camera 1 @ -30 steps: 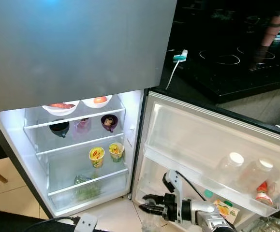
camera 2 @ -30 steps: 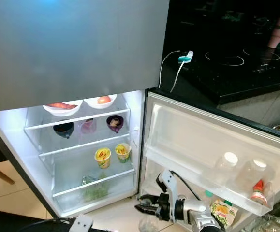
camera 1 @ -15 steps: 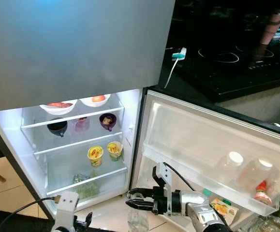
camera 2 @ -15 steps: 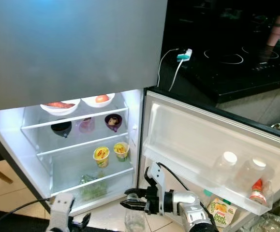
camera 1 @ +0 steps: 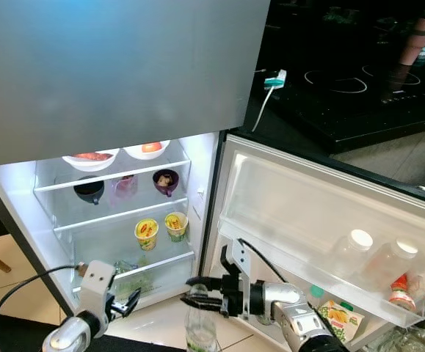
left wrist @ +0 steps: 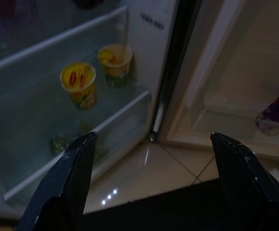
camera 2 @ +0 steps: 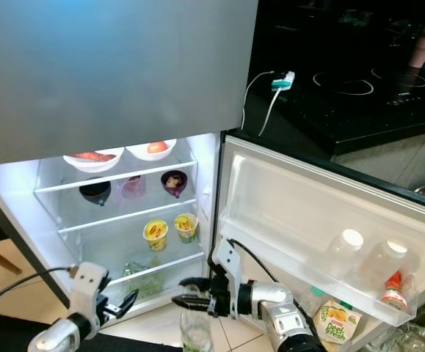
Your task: Restocking fridge
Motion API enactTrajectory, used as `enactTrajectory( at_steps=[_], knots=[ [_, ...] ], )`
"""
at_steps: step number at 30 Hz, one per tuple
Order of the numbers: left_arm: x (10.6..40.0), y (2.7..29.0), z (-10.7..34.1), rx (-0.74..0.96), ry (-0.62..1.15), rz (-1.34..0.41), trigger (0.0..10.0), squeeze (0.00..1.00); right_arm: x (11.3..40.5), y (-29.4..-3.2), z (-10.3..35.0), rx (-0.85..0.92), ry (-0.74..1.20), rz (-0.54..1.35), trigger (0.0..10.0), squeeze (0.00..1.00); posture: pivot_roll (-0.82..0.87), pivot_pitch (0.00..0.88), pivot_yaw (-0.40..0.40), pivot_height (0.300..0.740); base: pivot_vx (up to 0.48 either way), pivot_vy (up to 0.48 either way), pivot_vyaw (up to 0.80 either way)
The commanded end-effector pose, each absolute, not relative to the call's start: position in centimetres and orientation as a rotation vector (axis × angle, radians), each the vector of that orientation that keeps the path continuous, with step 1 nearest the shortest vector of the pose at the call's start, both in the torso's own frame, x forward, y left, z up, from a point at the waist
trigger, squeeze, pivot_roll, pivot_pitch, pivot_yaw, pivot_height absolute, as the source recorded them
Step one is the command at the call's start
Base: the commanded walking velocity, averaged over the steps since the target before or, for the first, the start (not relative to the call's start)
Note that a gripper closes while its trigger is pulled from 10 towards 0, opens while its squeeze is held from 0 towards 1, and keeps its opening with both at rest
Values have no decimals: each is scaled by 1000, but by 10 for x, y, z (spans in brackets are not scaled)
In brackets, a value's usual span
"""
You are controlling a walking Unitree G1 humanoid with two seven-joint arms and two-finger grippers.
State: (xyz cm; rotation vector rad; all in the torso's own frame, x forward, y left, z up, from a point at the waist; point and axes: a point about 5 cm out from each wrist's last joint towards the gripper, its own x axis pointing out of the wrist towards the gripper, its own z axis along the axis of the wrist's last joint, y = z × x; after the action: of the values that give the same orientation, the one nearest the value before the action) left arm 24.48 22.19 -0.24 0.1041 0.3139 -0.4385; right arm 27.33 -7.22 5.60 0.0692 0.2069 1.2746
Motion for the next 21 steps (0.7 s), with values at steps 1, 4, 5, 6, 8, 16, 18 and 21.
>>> enactTrajectory(
  at_steps=[1,4,5,6,8,16,18,21],
  knots=[
    [245,221,-1,132,309,-476,10000,0,279,-75,59,56,180,1229,10000,0,-11,23,-58,668,0,0,0],
    [246,221,2,135,299,-496,10000,0,289,-78,66,47,144,1154,10000,0,-11,23,-58,653,0,0,0],
    [246,221,2,135,299,-496,10000,0,289,-78,66,47,144,1154,10000,0,-11,23,-58,653,0,0,0],
    [247,221,2,140,298,-504,10000,0,291,-80,68,40,134,1133,10000,0,-11,23,-58,648,0,0,0],
    [247,222,3,142,296,-511,10000,0,293,-81,69,32,124,1117,10000,0,-10,25,-55,643,0,0,0],
    [250,216,6,146,278,-546,10000,0,297,-84,73,-5,90,1049,10000,0,-12,27,-55,608,0,0,0],
    [250,215,6,146,274,-551,10000,0,297,-84,73,-10,85,1041,10000,0,-13,30,-55,603,0,0,0],
    [252,212,8,145,265,-562,10000,0,299,-84,73,-15,74,1021,10000,0,-13,33,-55,588,0,0,0]
  ],
)
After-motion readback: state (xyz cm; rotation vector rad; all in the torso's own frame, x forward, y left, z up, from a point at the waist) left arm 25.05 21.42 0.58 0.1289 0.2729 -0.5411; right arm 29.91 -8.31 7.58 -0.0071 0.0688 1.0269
